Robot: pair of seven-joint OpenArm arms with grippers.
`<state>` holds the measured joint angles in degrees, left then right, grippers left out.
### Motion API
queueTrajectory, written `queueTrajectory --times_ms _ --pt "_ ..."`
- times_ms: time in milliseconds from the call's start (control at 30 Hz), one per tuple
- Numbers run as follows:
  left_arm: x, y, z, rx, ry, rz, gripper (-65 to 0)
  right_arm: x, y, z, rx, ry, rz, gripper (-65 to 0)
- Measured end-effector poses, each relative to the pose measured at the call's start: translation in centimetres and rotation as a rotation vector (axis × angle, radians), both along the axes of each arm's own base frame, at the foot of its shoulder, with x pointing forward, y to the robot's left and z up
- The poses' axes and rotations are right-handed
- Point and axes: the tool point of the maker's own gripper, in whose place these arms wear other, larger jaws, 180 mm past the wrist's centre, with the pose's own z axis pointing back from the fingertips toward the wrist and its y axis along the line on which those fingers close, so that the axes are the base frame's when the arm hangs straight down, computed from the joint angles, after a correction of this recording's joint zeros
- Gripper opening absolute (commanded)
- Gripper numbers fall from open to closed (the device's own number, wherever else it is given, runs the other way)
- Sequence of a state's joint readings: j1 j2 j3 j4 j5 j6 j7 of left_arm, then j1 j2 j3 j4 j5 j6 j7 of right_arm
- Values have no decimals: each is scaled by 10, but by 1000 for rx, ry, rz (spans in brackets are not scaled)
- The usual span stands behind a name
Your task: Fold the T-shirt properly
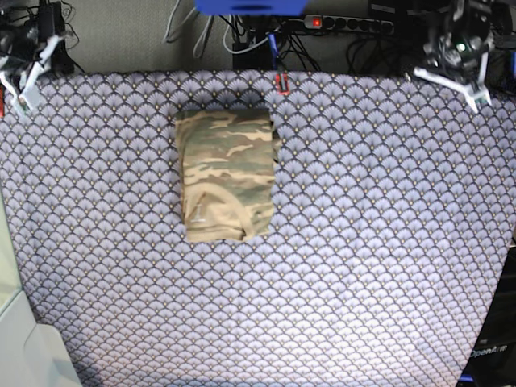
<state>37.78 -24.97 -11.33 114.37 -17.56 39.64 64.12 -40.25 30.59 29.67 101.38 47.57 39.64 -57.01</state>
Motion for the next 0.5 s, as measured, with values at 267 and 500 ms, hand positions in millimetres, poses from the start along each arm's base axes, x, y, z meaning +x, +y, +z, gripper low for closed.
queueTrajectory --times_ms 267,500 --pt "-88 -23 -21 16 135 -89 -649 -59 -44 8 -210 57 -86 -650" --pt "-158 -72 -75 -53 312 -210 -649 -109 -67 -20 -387 175 -154 -650"
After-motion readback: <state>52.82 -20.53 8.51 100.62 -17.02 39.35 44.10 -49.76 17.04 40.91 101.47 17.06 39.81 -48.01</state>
